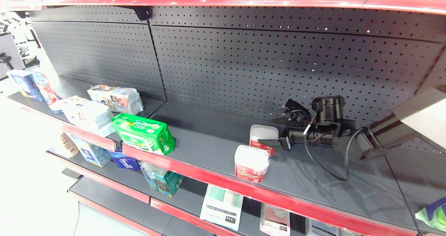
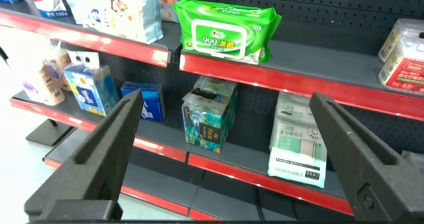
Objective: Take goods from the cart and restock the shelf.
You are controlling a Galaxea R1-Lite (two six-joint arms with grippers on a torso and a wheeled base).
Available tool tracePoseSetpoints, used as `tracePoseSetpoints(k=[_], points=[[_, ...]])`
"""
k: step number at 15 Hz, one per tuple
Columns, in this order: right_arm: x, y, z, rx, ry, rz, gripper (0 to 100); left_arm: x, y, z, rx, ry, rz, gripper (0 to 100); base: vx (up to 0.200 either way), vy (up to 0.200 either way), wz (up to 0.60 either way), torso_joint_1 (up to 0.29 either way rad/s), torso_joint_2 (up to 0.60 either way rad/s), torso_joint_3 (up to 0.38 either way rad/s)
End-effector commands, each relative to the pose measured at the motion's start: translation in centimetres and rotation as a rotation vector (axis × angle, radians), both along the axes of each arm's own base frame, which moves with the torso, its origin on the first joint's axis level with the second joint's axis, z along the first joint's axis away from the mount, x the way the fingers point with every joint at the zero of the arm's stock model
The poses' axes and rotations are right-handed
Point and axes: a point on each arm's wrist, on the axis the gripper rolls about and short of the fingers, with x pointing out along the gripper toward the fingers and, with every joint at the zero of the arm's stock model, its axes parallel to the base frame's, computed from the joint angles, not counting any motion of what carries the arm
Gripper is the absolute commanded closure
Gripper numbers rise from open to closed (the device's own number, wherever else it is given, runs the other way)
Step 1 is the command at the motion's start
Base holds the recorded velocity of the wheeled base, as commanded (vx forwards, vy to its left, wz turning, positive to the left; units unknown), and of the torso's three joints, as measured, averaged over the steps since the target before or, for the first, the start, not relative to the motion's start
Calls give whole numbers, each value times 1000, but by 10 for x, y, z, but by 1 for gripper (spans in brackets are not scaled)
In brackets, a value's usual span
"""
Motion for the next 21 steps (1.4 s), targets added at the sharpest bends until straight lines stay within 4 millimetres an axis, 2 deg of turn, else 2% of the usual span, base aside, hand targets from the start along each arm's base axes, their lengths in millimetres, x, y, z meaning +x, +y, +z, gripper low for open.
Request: tracePoseSetpoints(k=[1, 13, 17, 21], points=[[-1, 3, 2, 2, -5, 7, 0, 0, 0, 0, -1, 1, 0, 0, 0, 0, 0, 0, 0, 0], [-3, 14, 3, 8, 10, -10, 0, 0, 0, 0, -1, 1, 0, 0, 0, 0, 0, 0, 0, 0], [-4, 23, -1, -4, 24, -50, 0, 0, 0, 0, -1, 1, 0, 0, 0, 0, 0, 0, 0, 0], [-3, 23, 1, 2, 21, -55, 0, 0, 0, 0, -1, 0, -2, 0, 0, 0, 0, 0, 0, 0]])
